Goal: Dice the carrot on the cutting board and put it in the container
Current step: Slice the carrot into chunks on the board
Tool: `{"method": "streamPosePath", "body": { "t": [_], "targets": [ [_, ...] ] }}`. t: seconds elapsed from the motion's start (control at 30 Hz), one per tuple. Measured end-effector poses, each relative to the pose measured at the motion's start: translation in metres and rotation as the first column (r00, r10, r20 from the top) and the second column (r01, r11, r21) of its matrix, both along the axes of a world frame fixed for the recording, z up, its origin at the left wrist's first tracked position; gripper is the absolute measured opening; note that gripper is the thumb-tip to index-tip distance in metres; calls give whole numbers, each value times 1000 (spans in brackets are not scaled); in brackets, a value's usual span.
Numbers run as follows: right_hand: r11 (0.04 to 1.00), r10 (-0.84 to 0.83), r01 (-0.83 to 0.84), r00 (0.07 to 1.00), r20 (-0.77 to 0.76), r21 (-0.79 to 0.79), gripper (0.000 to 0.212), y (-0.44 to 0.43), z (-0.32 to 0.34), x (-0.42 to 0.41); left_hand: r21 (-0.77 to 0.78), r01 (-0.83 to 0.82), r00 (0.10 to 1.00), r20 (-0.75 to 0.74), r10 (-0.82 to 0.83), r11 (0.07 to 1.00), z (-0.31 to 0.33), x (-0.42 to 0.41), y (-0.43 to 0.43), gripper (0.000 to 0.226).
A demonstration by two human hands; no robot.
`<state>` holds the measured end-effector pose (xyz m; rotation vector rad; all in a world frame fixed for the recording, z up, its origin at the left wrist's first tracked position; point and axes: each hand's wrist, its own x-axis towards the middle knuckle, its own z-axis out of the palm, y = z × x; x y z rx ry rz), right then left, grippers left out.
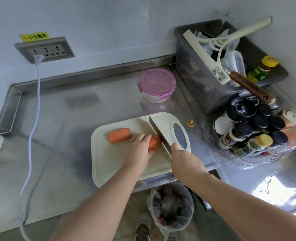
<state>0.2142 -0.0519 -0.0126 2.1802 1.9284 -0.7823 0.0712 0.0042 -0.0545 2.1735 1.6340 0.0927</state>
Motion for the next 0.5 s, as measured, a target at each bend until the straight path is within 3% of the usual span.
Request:
{"method": "streamPosePath", "body": {
  "t": [0.2, 0.33, 0.5],
  "targets": [
    [1000, 30, -30, 999, -17, 10, 22, 2, -1, -5, 36, -25, 999, 36, 24, 999, -1, 0, 0, 49],
    [994, 105, -105, 993, 61, -3, 23, 2, 1, -1, 36, -42, 998, 50, 40, 998, -1, -4, 0, 47],
    [965, 257, -240, 943, 212, -103, 48, 7, 0, -7, 30, -64, 996, 69, 62, 997, -3, -8, -2, 47]
  ]
}}
